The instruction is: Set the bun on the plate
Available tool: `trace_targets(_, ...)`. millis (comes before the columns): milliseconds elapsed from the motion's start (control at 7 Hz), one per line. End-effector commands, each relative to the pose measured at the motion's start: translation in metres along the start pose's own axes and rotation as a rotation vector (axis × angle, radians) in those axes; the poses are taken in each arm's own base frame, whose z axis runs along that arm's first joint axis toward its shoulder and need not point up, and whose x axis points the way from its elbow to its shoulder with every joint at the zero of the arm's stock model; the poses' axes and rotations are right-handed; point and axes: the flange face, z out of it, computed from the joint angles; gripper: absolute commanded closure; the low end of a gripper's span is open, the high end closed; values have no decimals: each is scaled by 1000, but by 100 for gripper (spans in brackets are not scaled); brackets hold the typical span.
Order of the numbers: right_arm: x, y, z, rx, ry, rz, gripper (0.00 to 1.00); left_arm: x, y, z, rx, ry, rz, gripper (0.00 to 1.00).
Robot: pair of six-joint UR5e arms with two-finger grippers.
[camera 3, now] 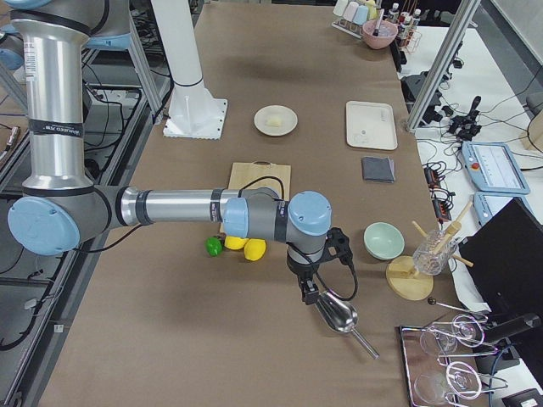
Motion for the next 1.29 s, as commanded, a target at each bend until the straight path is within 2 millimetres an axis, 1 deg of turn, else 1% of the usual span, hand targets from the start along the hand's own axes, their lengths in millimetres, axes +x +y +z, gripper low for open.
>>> trace_targets(0,4,4,2,-12,17,7,0,-4,4,4,-8,2,-14,2)
trace_targets(143,4,5,4,-15,14,12,0,-2,3,2,-3,1,-10,2)
trace_targets(714,-5,-1,11,-29,8,0,0,-6,4,6,-12,-2,-19,2)
trace_targets(1143,-8,-3,13,-31,4,-5,0,-6,4,6,-10,-4,-17,2)
